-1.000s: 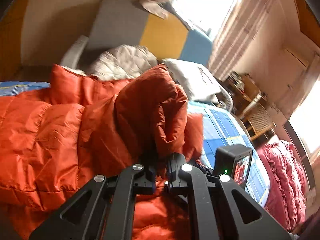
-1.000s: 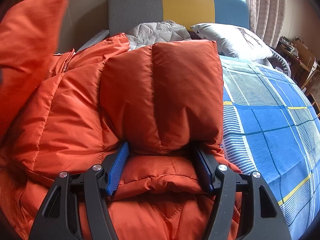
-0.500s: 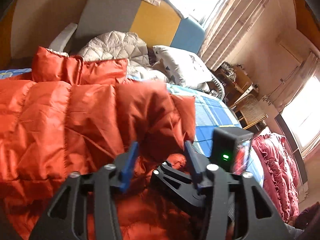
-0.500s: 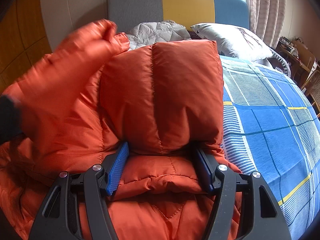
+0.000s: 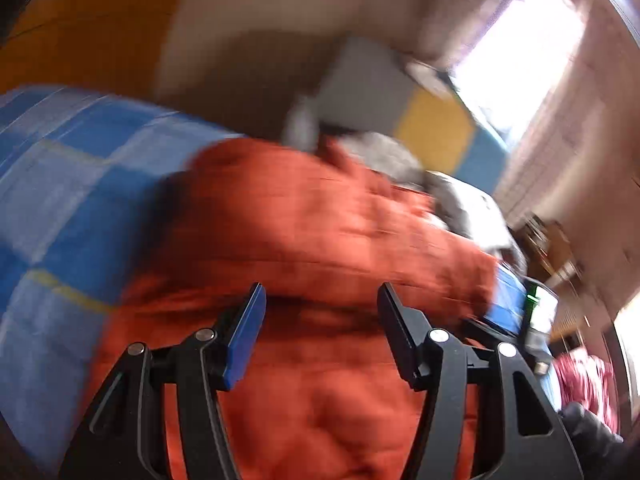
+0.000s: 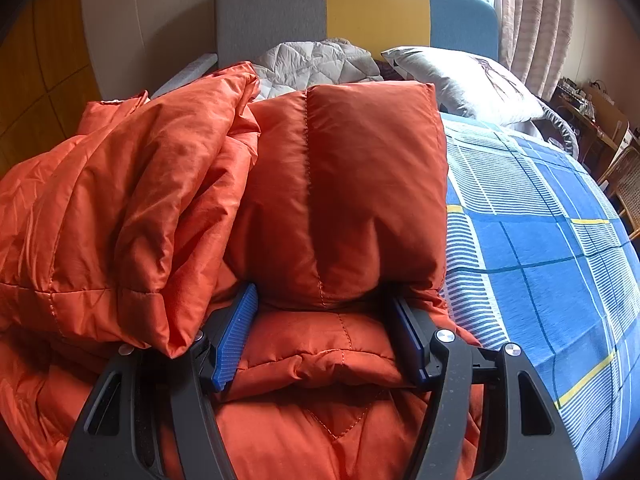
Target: Fold large clothes
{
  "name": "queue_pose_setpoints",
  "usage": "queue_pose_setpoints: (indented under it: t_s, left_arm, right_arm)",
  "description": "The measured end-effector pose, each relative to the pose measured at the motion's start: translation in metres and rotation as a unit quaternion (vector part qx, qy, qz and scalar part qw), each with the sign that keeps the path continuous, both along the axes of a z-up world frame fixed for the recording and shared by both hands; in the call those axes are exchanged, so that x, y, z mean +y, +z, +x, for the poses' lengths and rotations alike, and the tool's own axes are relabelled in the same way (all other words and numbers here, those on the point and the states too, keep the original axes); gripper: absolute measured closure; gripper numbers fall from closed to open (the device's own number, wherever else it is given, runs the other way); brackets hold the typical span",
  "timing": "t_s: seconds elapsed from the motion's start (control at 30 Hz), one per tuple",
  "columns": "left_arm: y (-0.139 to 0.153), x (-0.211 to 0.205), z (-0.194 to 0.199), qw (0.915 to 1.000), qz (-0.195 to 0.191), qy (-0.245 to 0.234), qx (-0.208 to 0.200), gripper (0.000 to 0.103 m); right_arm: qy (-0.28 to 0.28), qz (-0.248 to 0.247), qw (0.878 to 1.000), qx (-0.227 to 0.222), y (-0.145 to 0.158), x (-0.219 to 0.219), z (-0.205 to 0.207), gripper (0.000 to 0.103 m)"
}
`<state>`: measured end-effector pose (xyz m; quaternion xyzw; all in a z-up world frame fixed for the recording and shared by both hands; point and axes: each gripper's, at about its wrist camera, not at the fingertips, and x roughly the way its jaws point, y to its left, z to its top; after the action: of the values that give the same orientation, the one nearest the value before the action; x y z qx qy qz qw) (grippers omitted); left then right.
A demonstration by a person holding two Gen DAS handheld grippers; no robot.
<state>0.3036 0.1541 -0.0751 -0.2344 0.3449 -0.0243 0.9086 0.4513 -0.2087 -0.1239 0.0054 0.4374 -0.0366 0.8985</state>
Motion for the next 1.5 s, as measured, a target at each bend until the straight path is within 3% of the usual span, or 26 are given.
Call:
queue_pose_setpoints:
  t_s: [0.17, 0.23, 0.47, 0.7, 0.9, 1.03, 1.07, 1.1, 1.13, 1.2, 1.33, 1.5]
  left_arm:
    - [0.000, 0.050, 0.004, 0.9982, -0.009, 0.059, -0.003, 0.047]
    - [0.003, 0.058, 0.013, 0.9978, -0.009, 0.066, -0.006, 0.053]
    - [-0.002, 0.031, 0.061, 0.9996, 0.025, 0.013, 0.003, 0.068]
    - [-0.027, 0.011, 0.077, 0.9990, 0.037, -0.013, 0.020, 0.067]
    - [-0.036, 0.005, 0.079, 0.9980, 0.055, -0.023, 0.021, 0.067]
    - [-0.037, 0.003, 0.081, 0.9976, 0.060, -0.025, 0.022, 0.067]
    - [-0.038, 0.003, 0.080, 0.9976, 0.061, -0.025, 0.023, 0.067]
    - [-0.039, 0.003, 0.080, 0.9975, 0.062, -0.025, 0.024, 0.067]
    - [-0.039, 0.003, 0.080, 0.9974, 0.062, -0.026, 0.025, 0.066]
    - [-0.040, 0.002, 0.080, 0.9972, 0.064, -0.028, 0.026, 0.066]
    - [-0.046, -0.003, 0.082, 0.9964, 0.067, -0.038, 0.036, 0.066]
    - [-0.055, -0.011, 0.087, 0.9948, 0.074, -0.052, 0.047, 0.065]
  right_arm:
    - [-0.001, -0.005, 1.000, 0.004, 0.003, 0.002, 0.001, 0.039]
    - [0.000, -0.005, 1.000, 0.009, 0.005, 0.001, 0.000, 0.039]
    - [0.001, 0.001, 1.000, 0.023, 0.022, -0.009, -0.010, 0.039]
    - [-0.008, 0.023, 1.000, 0.001, 0.049, -0.036, -0.042, 0.039]
    - [-0.003, 0.112, 0.993, -0.036, 0.077, -0.036, -0.042, 0.039]
    - [0.002, 0.167, 0.986, -0.012, 0.070, -0.020, -0.015, 0.039]
    - [0.003, 0.172, 0.985, 0.005, 0.063, -0.014, -0.007, 0.044]
    - [0.001, 0.172, 0.985, 0.015, 0.058, -0.010, -0.002, 0.072]
    - [0.009, 0.175, 0.984, 0.024, 0.054, -0.005, 0.003, 0.084]
    - [0.015, 0.158, 0.987, 0.010, 0.060, 0.003, 0.001, 0.095]
    - [0.017, 0.113, 0.993, -0.001, 0.064, 0.006, -0.009, 0.097]
    - [0.000, 0.109, 0.994, 0.029, 0.027, -0.008, -0.001, 0.097]
